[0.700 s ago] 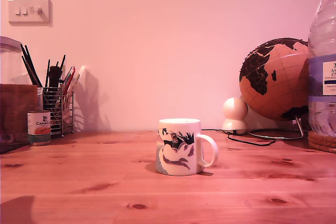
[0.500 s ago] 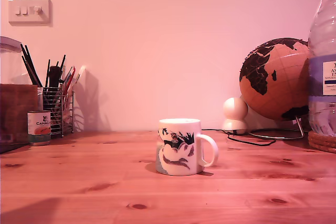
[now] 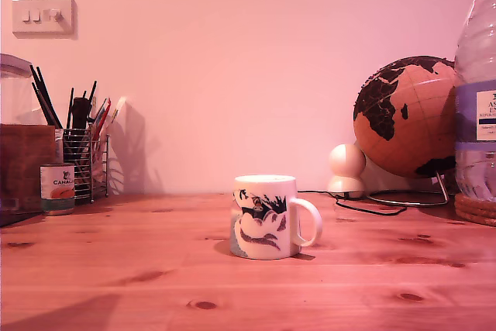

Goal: Lift the coffee cup and remove the coffee capsule that is hidden under it

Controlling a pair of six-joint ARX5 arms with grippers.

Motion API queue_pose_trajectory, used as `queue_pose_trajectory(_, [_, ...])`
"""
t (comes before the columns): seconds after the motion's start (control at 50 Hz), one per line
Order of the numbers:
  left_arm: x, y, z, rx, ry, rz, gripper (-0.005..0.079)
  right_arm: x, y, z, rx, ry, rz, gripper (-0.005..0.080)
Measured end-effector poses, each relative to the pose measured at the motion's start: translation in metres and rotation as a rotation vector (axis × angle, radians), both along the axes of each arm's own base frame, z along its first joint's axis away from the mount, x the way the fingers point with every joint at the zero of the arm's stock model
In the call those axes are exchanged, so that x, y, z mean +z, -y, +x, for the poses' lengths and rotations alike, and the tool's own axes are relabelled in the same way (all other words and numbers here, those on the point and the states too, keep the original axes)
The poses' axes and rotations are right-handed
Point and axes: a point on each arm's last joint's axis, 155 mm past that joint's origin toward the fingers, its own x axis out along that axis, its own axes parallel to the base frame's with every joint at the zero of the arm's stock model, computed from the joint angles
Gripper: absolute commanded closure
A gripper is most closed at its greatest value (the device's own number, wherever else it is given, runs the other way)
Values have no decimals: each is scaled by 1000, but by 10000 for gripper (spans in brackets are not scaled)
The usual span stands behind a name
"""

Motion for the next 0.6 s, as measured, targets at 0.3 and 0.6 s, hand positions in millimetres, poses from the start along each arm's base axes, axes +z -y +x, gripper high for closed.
queue_pose_trajectory(0.3, [18, 32, -18, -207, 6, -139, 766, 13, -35, -17, 215, -1, 59, 717])
queue_pose_trajectory(0.6, [30, 53, -35, -344, -3, -143, 766, 37, -49, -32, 290, -45, 24, 713])
